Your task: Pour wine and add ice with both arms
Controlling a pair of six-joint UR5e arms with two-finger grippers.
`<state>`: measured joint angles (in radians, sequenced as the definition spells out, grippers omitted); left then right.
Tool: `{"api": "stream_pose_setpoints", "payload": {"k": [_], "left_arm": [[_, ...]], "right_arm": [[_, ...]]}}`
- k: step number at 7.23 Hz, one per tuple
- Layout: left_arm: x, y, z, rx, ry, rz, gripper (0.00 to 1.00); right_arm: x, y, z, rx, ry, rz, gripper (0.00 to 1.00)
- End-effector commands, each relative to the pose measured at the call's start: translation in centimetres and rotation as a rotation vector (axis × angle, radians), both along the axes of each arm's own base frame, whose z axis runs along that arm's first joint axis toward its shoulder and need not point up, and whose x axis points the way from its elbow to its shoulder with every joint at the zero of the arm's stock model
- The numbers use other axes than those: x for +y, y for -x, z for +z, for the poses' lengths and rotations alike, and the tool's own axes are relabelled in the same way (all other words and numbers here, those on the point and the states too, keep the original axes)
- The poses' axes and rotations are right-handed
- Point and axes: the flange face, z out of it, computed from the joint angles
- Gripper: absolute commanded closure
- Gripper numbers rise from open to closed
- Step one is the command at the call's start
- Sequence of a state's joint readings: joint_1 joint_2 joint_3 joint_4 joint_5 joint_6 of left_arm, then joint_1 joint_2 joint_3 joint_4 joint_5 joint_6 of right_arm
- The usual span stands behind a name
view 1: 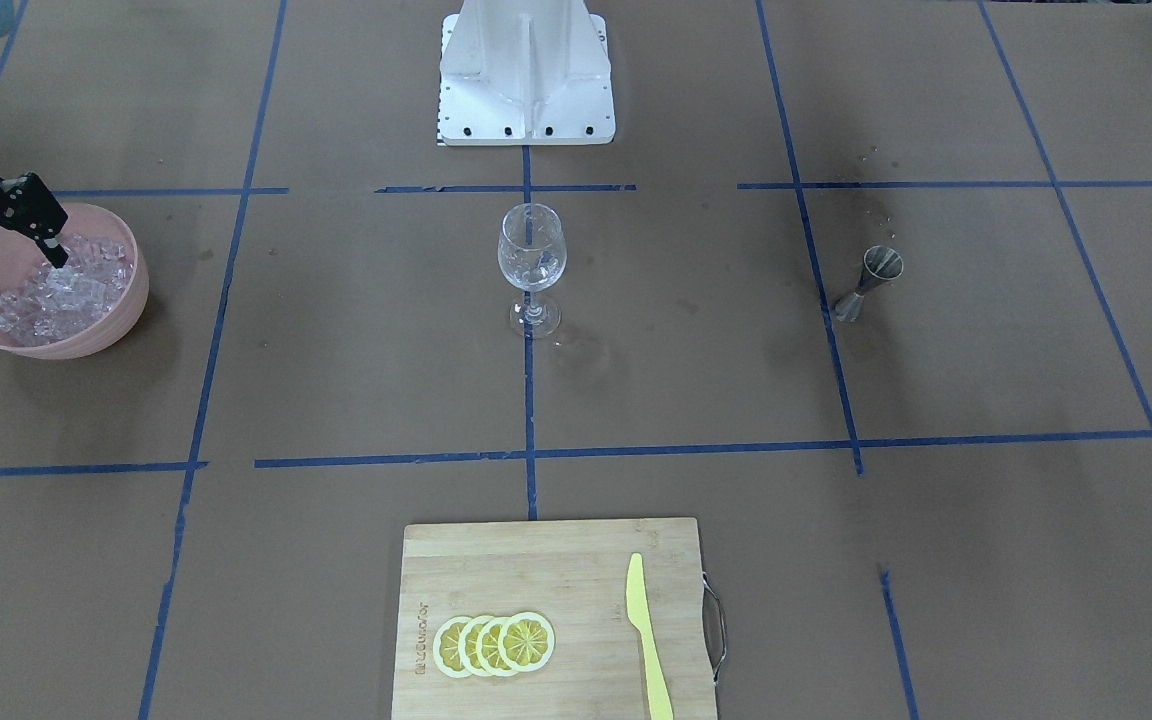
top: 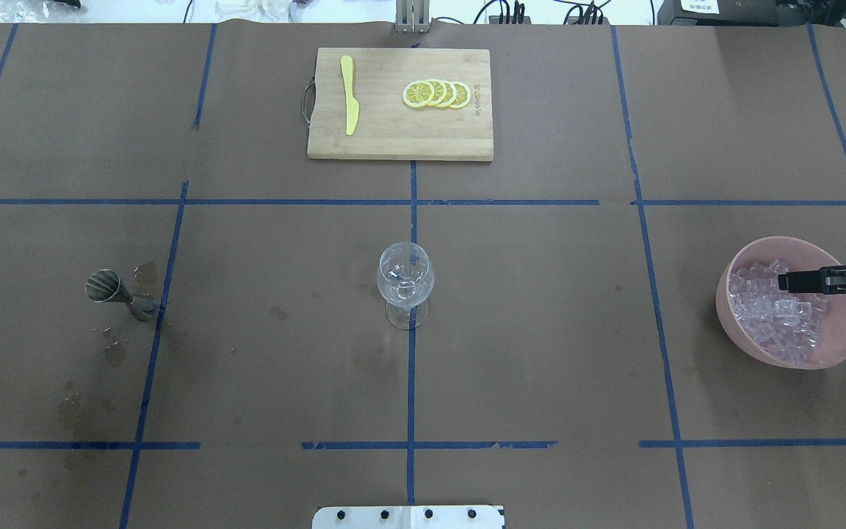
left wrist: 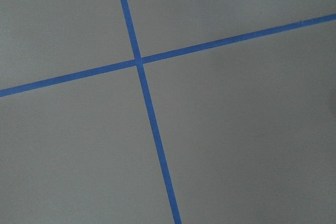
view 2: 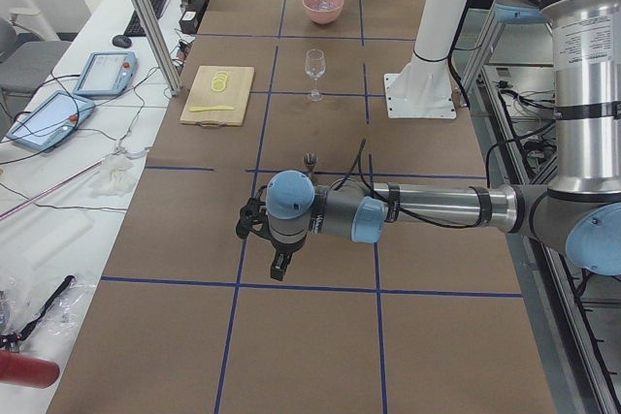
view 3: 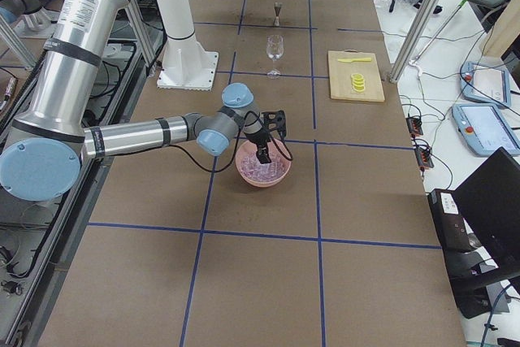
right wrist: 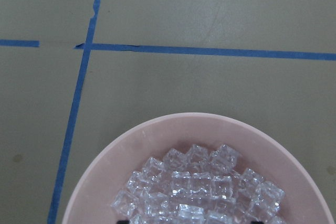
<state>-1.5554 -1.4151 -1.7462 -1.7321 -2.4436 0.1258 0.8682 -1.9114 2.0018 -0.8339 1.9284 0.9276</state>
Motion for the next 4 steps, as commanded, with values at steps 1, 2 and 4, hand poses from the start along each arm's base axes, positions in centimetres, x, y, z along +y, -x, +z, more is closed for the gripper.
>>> {"api": "stream_pose_setpoints", "payload": {"k": [1,2,4], "left_arm": [[0.0,0.0,-0.1,0.0,-0.008,0.0,0.0],[-0.1,0.0,-0.2,0.0,-0.011,0.0,0.0],[-0.1,0.0,-0.2,0.0,-0.011,0.0,0.0]], "right_arm": [[1.2,1.1,0.9,0.023,0.011,-0.029,0.27],[1.7,1.7,1.5,0.038,0.013,-0.046,0.28],[2.0,2.7,2.7,0.06,0.019,-0.068,0.3]]}}
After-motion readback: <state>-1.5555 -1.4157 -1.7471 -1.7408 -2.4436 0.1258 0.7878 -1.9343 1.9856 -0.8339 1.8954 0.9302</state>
